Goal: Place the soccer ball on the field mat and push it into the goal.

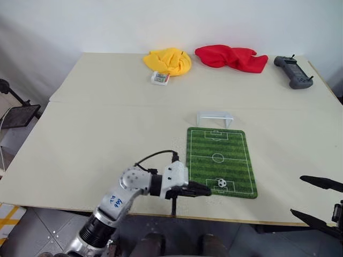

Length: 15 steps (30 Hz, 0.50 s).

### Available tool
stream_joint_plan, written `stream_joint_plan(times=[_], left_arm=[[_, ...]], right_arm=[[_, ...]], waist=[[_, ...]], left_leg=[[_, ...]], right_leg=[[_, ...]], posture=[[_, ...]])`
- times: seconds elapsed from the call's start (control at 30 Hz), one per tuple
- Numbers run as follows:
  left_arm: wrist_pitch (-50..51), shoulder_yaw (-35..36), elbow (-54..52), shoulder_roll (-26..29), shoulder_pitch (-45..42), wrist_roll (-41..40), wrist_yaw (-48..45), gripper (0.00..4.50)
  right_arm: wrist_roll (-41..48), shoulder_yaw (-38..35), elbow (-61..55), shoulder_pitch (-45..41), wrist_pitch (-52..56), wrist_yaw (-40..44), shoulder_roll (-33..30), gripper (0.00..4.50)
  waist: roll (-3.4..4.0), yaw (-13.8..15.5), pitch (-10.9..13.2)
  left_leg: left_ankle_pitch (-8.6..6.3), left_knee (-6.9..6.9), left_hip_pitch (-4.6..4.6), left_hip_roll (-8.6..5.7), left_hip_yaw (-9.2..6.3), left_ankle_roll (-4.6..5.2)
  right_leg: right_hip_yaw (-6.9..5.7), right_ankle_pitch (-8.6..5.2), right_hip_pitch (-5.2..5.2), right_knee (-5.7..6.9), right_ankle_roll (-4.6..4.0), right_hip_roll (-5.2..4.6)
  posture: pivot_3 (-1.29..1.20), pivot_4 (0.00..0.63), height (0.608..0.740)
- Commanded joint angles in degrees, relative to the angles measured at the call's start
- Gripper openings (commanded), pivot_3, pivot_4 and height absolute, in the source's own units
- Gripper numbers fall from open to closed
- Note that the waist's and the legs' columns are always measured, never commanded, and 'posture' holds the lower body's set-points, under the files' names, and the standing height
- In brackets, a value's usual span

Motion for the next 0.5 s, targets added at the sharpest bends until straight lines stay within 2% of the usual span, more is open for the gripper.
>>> stream_joint_plan(times=[0.03,0.27,0.5], left_arm=[[2.93,-2.38,0.79,-2.00,-1.31,1.52,3.05,0.04],[3.01,-7.39,7.35,-7.12,-6.69,4.42,4.35,0.04],[1.81,-8.38,9.78,-8.28,-7.76,5.92,4.90,0.04]], right_arm=[[0.54,-0.14,0.06,0.71,-0.40,2.95,-1.29,4.50],[0.16,-0.28,-1.73,3.18,1.03,0.65,-1.33,4.50],[1.17,-1.59,-7.12,7.03,2.13,-2.03,0.79,4.50]], waist=[[0.00,0.02,0.00],[-0.03,0.09,0.02],[-0.03,-0.02,0.02]], left_leg=[[0.00,0.01,0.00,-0.01,0.00,0.00],[0.00,0.08,-0.05,-0.05,0.05,0.02],[0.00,0.05,-0.04,-0.01,0.08,0.01]], right_leg=[[0.00,0.00,-0.01,0.00,0.00,0.00],[0.01,0.00,0.01,-0.03,0.00,-0.01],[0.02,0.00,-0.02,-0.03,0.00,0.01]], posture=[[0.00,0.150,0.740],[0.00,0.150,0.740],[0.00,0.150,0.740]])
